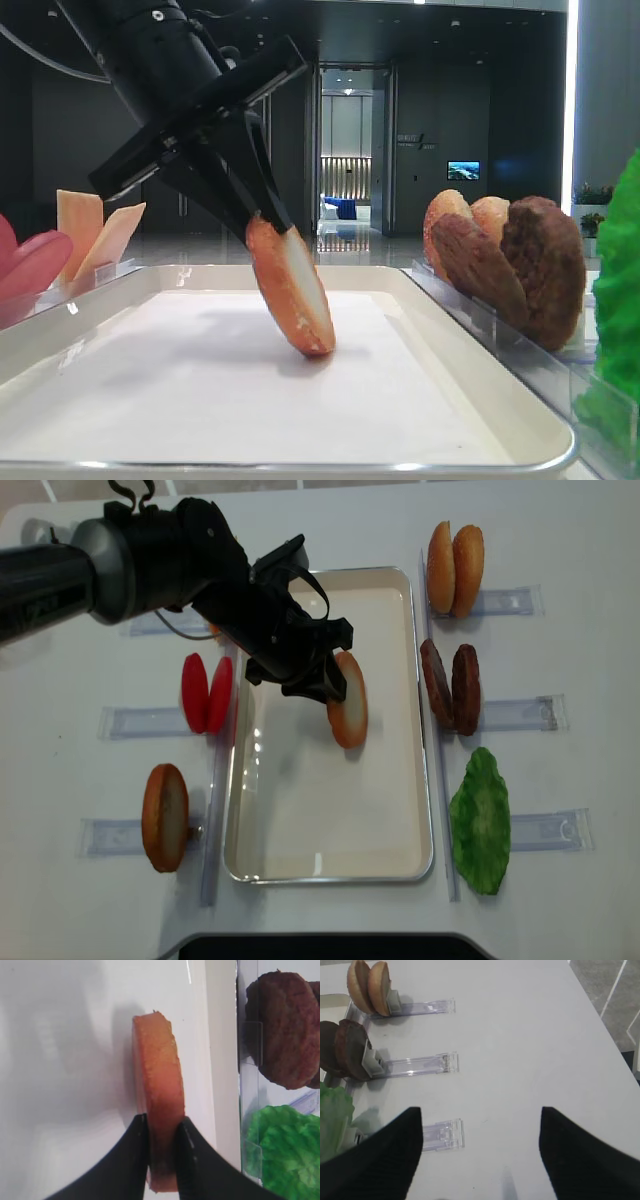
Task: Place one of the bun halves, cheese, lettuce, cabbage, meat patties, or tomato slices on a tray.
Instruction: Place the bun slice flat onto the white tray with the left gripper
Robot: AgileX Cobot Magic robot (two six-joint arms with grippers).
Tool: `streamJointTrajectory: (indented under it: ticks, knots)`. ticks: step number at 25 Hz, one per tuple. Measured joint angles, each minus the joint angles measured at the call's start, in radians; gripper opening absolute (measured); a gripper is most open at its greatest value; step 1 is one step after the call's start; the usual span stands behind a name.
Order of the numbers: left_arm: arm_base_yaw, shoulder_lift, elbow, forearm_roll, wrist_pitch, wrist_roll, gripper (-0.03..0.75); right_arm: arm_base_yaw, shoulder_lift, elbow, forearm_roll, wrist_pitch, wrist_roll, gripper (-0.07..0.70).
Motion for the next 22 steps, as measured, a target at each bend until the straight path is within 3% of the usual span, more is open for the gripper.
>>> streamJointTrajectory:
  ticks: [6, 16, 22]
  knots:
    - [0.000, 0.000, 0.000, 0.006, 0.013, 0.001, 0.138, 0.000, 0.000, 0.000, 0.000, 0.000, 0.000, 0.472]
    - [0.000, 0.003, 0.000, 0.047, 0.051, -0.007, 0.396, 0.000, 0.000, 0.000, 0.000, 0.000, 0.000, 0.472]
    - [0.000, 0.003, 0.000, 0.165, 0.113, -0.085, 0.429, 0.000, 0.000, 0.000, 0.000, 0.000, 0.000, 0.472]
